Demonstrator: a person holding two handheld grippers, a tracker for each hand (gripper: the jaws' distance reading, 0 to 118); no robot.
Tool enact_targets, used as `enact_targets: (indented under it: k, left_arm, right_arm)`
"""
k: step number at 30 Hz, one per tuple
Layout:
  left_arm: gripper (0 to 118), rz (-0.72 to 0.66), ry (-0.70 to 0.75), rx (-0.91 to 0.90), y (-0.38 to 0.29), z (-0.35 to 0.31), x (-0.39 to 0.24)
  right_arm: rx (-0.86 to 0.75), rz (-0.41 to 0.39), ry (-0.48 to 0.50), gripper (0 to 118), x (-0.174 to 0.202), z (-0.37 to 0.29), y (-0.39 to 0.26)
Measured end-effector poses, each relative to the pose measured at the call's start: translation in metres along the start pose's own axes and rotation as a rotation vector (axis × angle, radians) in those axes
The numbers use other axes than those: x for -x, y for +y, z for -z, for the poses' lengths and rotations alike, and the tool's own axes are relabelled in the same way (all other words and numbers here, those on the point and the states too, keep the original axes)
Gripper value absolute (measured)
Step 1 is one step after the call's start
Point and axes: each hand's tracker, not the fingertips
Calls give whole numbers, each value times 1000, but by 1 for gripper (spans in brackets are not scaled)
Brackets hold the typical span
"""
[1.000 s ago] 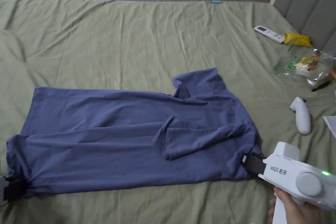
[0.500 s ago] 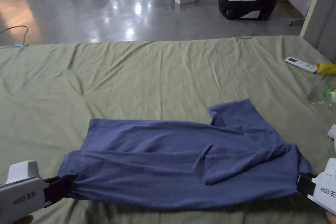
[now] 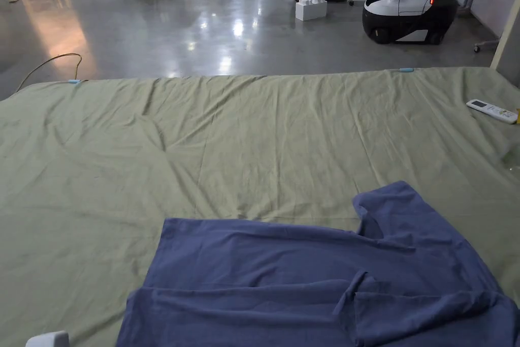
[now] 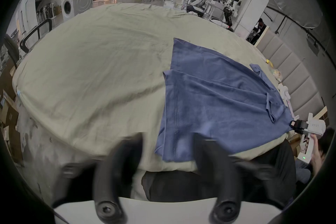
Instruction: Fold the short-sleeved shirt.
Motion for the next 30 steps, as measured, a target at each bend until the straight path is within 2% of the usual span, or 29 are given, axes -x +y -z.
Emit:
enact_targets:
  k: [1,3,4,5,7,10,13,14,16,17,18,20,21,22,24,25,30]
  left_arm:
    - [89,10,-6,-21,-1,-2,2]
    - [94,16,2,-125,-2,-22,-4]
    - [94,42,6,-166,2,-34,-10]
    - [94,79,20,-208,6,-45,-16]
    - [94,242,89,-368,14,-81,-49]
    - [94,252,20,-595,24,-136,-93]
    - [93,213,-154,-772,31,-177,-126]
    - [92,268,-167,-793,32,-186,-137]
    - [89,361,-85,-856,27,-206,-160]
    - [84,388,-51,-878,23,-214,-170]
    - [75,404,-30,-910,18,-217,-174]
    - [34,419,-46,-954,9,-227,-180]
    - [16,410,-50,-931,7,-229,-183]
    - [10,407,-48,-927,6,-229,-186]
    - [1,375,-66,-861,3,-229,-184]
    - [0,369,-72,-826,2,-227,-183]
    - [0,331,-38,-805,-1,-223,-175]
  right_arm:
    - [11,-25,-20,63,-2,5,-2]
    - [-40,-29,9,70,-3,-8,-5]
    - [-75,-32,26,67,0,-19,-4]
    - [-126,-65,43,68,6,-34,-1]
    - [-257,-132,85,68,23,-67,2]
    - [-459,-143,179,69,49,-121,4]
    - [-660,-174,228,69,70,-163,0]
    - [-689,-180,248,69,75,-174,0]
    - [-731,-177,305,69,80,-192,-2]
    - [-746,-181,335,65,82,-200,-2]
    - [-752,-196,368,57,83,-205,-4]
    - [-756,-220,405,21,84,-215,-8]
    - [-756,-228,399,12,86,-218,-9]
    - [-756,-244,381,6,88,-221,-12]
    - [-751,-260,377,0,90,-226,-13]
    - [-720,-230,376,0,90,-225,-15]
    - [-731,-260,374,0,92,-224,-17]
